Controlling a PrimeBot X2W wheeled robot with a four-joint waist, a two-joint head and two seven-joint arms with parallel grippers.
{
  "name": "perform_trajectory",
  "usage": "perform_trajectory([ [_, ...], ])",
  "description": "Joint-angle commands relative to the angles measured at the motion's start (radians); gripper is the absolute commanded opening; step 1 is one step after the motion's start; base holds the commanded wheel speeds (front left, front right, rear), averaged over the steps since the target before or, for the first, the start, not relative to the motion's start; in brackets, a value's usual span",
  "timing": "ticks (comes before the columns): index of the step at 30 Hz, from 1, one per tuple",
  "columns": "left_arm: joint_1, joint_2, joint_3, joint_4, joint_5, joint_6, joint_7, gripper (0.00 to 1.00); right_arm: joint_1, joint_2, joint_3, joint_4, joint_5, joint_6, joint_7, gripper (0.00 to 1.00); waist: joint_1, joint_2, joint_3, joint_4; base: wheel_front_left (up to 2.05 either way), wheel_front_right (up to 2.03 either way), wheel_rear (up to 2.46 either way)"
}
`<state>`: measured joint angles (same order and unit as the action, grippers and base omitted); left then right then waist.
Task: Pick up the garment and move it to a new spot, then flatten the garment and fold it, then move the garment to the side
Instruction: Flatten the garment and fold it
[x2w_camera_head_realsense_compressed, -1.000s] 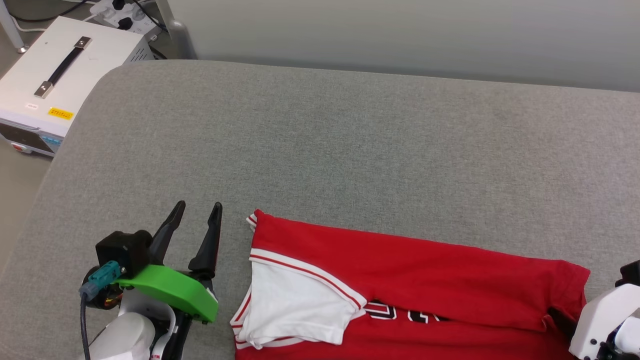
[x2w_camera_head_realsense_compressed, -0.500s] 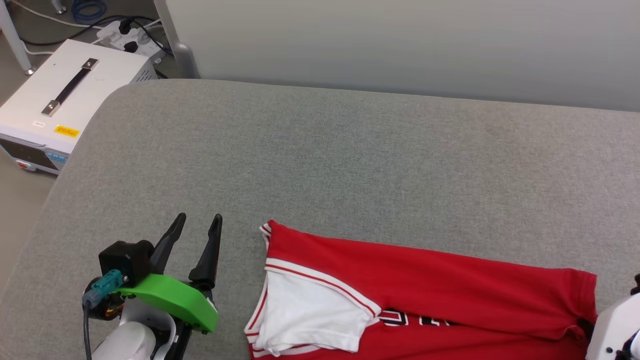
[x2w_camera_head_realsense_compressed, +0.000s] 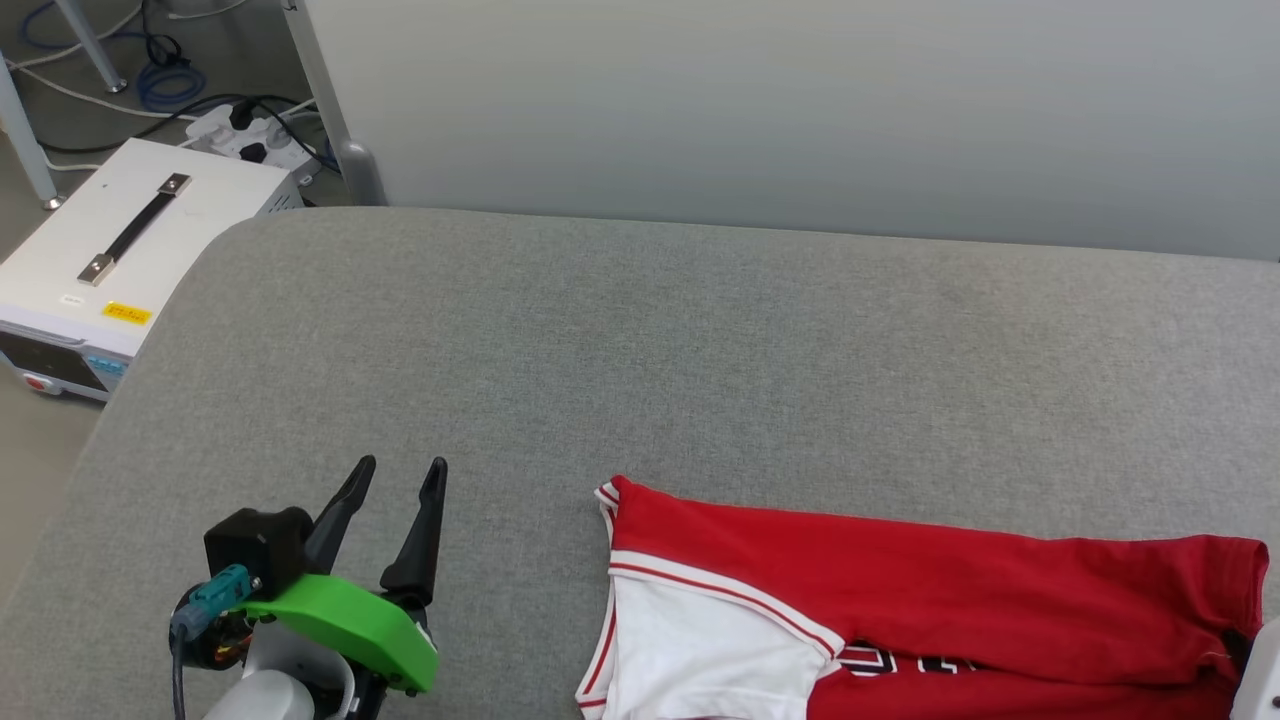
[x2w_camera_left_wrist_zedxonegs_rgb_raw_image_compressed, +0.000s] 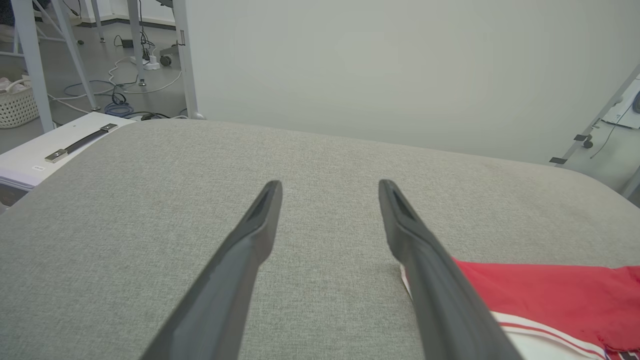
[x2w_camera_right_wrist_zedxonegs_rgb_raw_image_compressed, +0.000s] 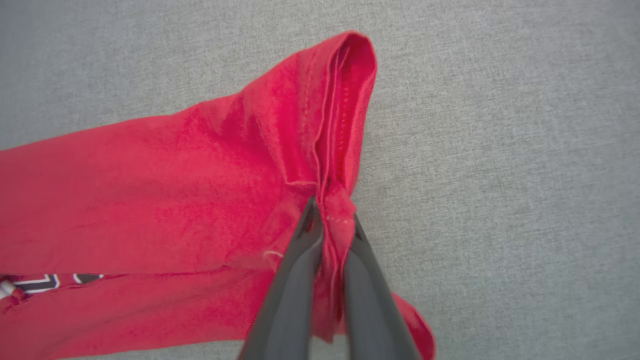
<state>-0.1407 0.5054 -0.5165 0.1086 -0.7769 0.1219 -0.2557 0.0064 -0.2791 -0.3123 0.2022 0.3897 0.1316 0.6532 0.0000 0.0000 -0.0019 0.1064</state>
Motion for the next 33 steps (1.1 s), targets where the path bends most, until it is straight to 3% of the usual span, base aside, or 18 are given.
perform_trajectory([
  [1, 0.020, -0.002, -0.002, -0.002, -0.002, 0.005, -0.002, 1.00, 0.021, -0.001, 0.011, -0.027, 0.011, -0.001, 0.009, 0.00, 0.0000, 0.0000, -0.019, -0.007, 0.00, 0.00, 0.00],
  [9, 0.042, -0.008, 0.002, -0.004, -0.013, 0.010, -0.003, 1.00, 0.081, 0.045, 0.077, -0.208, 0.067, -0.001, 0.076, 0.00, 0.0000, 0.0000, -0.051, -0.009, 0.00, 0.00, 0.00],
  [18, 0.050, -0.024, 0.004, 0.001, -0.014, 0.005, -0.004, 1.00, 0.112, 0.175, 0.172, -0.347, 0.102, -0.001, 0.136, 0.00, 0.0000, 0.0000, -0.053, 0.027, 0.00, 0.00, 0.00],
  [25, 0.052, -0.029, 0.009, 0.011, -0.013, -0.003, -0.005, 1.00, 0.086, 0.226, 0.276, -0.343, 0.113, -0.001, 0.101, 0.00, 0.0000, 0.0000, -0.055, 0.060, 0.00, 0.00, 0.00],
  [33, 0.052, -0.026, 0.005, 0.017, -0.012, -0.004, -0.002, 1.00, 0.046, 0.229, 0.463, -0.216, 0.274, -0.001, -0.053, 0.00, 0.0000, 0.0000, -0.069, 0.096, 0.00, 0.00, 0.00],
])
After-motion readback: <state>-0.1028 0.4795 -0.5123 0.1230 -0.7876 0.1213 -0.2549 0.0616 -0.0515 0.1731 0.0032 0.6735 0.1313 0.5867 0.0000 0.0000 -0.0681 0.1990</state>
